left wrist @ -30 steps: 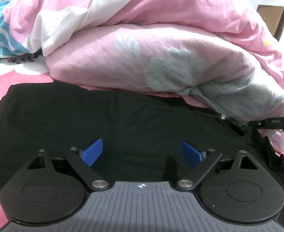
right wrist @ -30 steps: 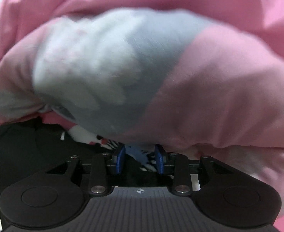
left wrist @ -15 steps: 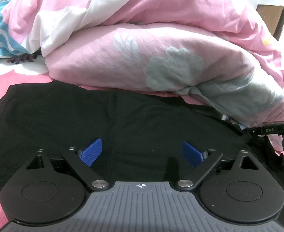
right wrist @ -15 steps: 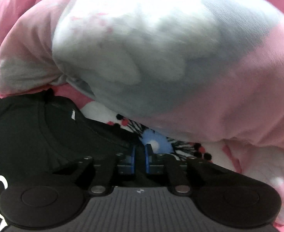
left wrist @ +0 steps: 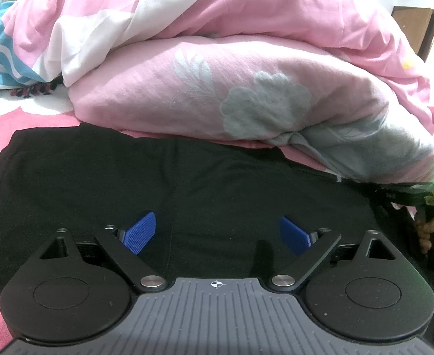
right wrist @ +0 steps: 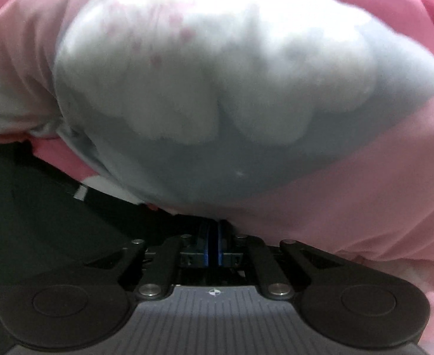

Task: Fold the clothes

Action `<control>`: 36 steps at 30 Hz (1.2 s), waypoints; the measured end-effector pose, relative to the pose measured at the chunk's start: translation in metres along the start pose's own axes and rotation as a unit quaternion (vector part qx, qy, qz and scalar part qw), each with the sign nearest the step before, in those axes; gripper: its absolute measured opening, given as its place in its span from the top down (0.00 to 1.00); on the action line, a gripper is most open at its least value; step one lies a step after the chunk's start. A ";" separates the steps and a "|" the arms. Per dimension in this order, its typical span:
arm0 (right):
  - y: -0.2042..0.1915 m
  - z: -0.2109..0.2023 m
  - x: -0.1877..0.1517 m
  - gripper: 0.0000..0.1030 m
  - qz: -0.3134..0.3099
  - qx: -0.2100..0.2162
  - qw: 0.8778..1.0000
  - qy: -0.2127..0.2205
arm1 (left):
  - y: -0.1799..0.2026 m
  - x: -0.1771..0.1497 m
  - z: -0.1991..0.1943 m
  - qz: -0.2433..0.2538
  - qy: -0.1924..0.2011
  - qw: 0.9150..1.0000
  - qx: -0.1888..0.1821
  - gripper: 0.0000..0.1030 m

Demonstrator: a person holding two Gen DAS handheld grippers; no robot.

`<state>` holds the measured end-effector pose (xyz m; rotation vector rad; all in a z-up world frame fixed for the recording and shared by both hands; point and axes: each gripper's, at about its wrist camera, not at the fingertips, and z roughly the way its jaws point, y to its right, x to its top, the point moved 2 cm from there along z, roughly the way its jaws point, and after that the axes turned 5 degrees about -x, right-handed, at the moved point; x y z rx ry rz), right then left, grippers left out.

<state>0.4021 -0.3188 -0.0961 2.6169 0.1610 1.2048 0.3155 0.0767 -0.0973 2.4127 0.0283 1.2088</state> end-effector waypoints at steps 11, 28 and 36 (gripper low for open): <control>0.015 -0.061 0.017 0.74 0.091 0.099 0.991 -0.005 | 0.000 -0.001 0.001 0.001 0.000 1.000 0.002 0.10; 0.076 -0.094 0.011 0.73 0.190 0.054 0.980 -0.010 | 0.001 -0.002 0.001 0.001 0.001 1.000 0.002 0.10; 0.066 -0.139 -0.042 0.65 0.092 0.039 0.995 -0.024 | 0.002 -0.002 0.001 0.003 0.001 1.000 0.003 0.09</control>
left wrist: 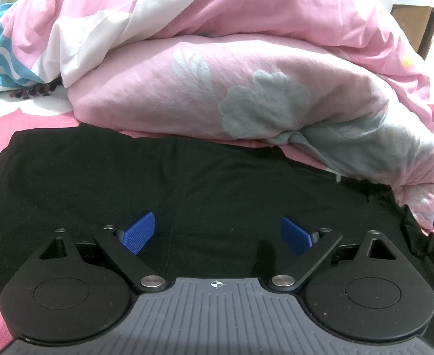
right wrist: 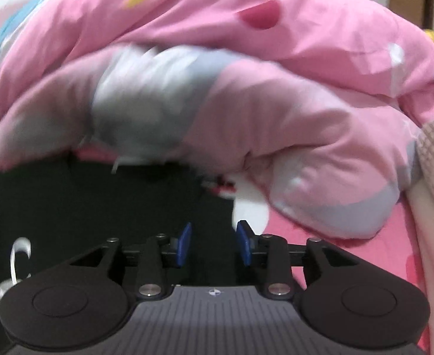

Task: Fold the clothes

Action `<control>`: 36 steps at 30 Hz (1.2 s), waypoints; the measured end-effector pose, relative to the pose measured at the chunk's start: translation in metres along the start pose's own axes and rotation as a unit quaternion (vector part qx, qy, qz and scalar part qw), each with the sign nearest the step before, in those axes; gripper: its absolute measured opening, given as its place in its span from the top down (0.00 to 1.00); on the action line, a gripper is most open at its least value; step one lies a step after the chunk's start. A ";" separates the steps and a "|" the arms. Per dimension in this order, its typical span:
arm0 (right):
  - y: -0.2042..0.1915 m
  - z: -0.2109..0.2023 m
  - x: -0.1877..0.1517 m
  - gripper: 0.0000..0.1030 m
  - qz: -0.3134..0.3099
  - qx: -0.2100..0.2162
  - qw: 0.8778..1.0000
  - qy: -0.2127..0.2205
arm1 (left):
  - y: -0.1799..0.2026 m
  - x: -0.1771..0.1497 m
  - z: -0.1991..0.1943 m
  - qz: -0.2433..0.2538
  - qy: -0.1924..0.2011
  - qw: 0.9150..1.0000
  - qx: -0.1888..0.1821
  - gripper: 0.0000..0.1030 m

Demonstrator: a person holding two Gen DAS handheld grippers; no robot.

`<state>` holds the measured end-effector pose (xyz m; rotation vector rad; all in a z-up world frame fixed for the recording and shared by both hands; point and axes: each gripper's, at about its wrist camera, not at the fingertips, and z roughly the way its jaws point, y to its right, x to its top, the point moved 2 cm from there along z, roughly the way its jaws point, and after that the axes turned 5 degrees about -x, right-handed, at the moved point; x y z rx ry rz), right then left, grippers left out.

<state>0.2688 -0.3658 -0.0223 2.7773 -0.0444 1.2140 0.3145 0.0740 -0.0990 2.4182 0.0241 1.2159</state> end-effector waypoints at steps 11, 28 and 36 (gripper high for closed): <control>0.024 0.081 0.018 0.75 0.139 0.018 0.988 -0.065 | 0.000 0.000 0.000 -0.002 0.000 1.000 -0.002 0.08; 0.012 0.096 0.003 0.97 0.035 -0.139 0.990 -0.015 | 0.001 0.000 0.000 -0.004 0.002 1.000 -0.002 0.08; 0.030 0.070 0.009 0.95 0.095 -0.135 0.986 0.006 | 0.001 0.000 0.000 -0.004 0.002 1.000 -0.001 0.08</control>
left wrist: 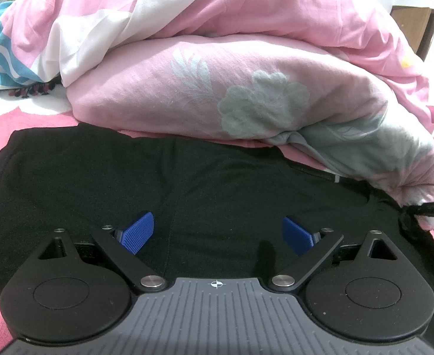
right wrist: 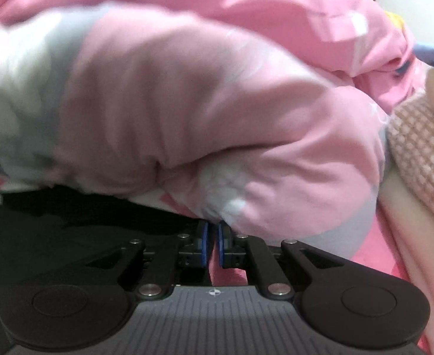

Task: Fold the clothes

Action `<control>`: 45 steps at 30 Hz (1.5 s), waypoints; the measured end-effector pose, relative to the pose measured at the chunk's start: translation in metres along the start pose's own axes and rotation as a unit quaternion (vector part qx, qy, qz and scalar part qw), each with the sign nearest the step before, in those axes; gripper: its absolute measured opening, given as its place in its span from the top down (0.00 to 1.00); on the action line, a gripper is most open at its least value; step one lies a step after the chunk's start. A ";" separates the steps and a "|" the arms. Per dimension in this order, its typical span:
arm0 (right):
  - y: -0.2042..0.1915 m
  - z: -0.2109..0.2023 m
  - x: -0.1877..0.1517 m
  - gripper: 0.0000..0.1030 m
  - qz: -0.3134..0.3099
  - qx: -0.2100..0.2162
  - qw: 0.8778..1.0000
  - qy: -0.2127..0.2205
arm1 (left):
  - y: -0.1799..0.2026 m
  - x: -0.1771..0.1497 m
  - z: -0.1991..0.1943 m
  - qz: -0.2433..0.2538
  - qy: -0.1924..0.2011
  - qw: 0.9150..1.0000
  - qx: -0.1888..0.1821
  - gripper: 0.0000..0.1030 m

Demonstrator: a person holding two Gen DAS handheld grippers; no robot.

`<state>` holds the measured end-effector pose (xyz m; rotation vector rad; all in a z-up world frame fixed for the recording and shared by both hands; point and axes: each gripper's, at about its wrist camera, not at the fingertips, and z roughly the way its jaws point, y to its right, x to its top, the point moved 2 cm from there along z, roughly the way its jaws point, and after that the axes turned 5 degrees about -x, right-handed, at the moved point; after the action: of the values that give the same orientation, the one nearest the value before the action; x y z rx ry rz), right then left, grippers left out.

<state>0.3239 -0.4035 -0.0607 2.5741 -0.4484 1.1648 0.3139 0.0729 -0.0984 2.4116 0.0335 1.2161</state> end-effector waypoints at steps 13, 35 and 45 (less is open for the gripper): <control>-0.002 0.026 0.008 0.93 0.079 0.056 0.994 -0.055 | -0.001 0.001 0.001 -0.003 0.001 1.000 -0.002 0.08; 0.066 -0.063 -0.060 0.58 -0.034 0.090 0.995 0.015 | -0.003 0.000 0.001 -0.001 0.001 1.000 -0.001 0.08; 0.128 -0.043 -0.085 0.58 0.190 0.204 0.960 -0.024 | 0.008 0.007 -0.013 -0.009 0.013 1.000 0.010 0.08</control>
<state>0.1915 -0.4903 -0.0823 2.9603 -0.8210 1.4540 0.3068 0.0724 -0.0829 2.4067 0.0754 1.2452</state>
